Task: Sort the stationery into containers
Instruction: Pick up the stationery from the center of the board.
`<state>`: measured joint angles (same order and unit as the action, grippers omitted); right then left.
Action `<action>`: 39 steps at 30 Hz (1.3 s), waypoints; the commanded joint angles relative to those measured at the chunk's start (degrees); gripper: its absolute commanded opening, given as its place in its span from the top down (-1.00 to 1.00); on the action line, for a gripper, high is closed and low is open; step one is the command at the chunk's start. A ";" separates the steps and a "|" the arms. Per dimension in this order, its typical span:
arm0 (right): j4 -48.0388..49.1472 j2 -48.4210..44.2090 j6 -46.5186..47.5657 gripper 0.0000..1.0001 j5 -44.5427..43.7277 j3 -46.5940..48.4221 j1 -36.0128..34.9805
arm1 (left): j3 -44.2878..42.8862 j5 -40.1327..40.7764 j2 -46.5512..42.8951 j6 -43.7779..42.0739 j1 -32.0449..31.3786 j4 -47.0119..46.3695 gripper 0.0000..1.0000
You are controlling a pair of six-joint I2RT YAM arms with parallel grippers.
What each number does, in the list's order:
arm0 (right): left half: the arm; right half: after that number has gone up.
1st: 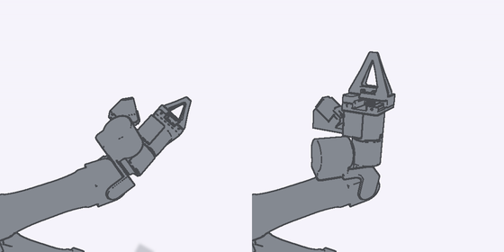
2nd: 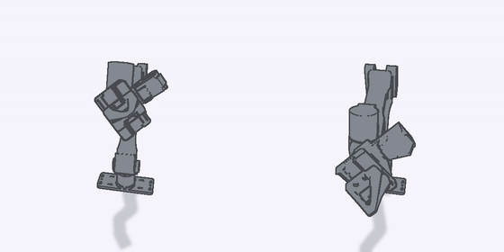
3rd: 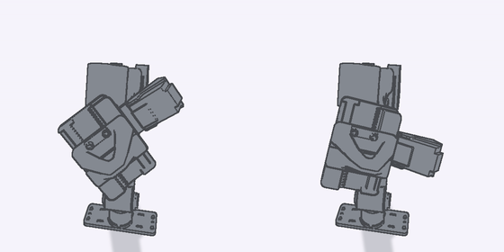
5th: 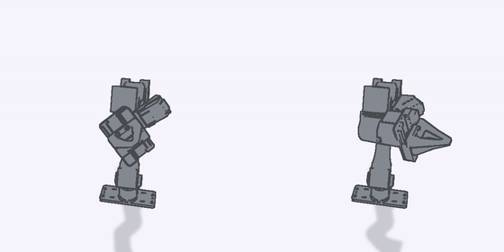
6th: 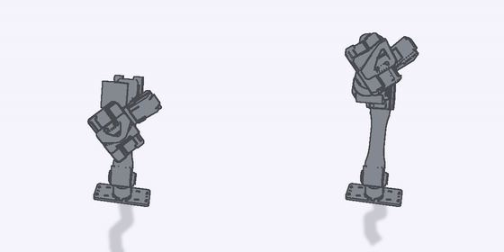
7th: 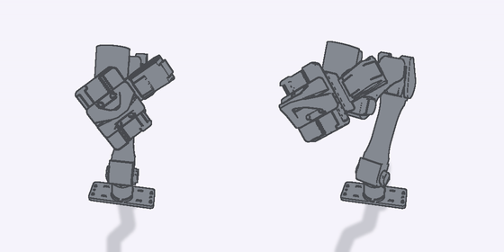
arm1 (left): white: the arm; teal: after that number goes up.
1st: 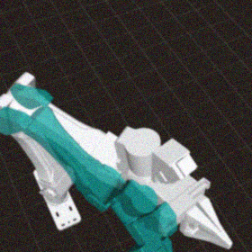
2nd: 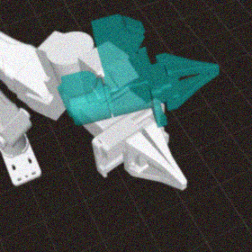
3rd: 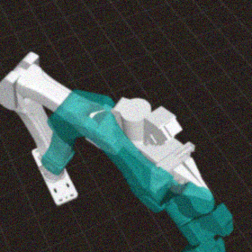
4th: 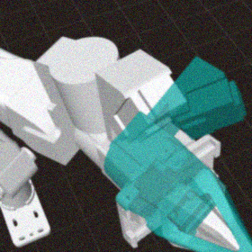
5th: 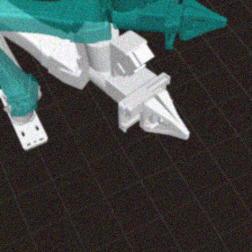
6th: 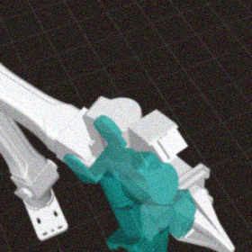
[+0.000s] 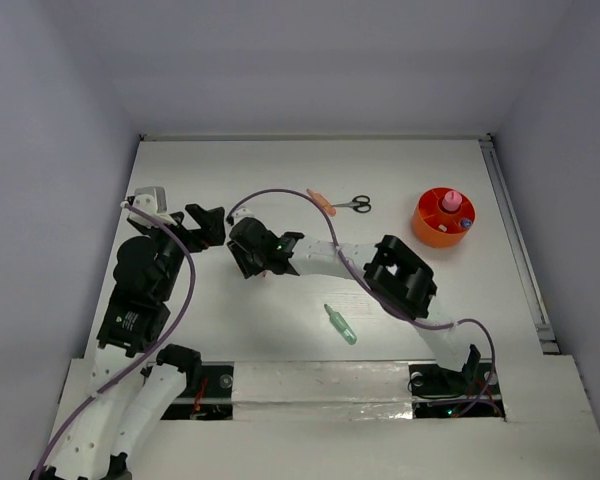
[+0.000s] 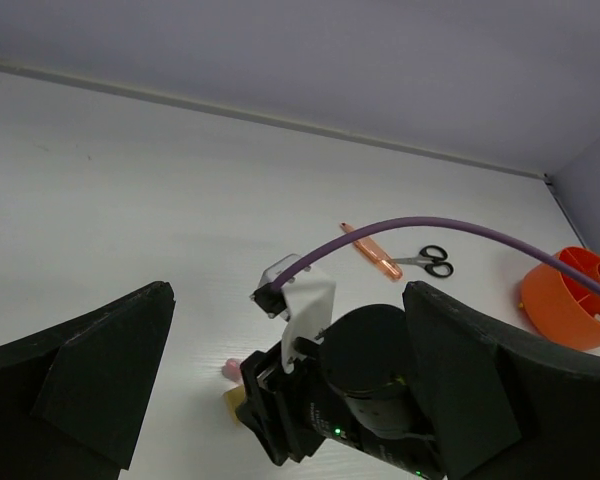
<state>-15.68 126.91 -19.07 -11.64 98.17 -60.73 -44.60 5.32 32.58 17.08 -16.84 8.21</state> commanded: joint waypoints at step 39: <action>12.52 -36.70 1.59 0.79 -15.94 -28.97 14.30 | -0.14 -10.15 -5.24 -2.93 -5.31 -4.42 -0.98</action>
<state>-5.69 99.59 -14.59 -20.84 78.63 -54.30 -44.60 -0.51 27.90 15.49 -21.52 8.16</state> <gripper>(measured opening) 0.274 0.990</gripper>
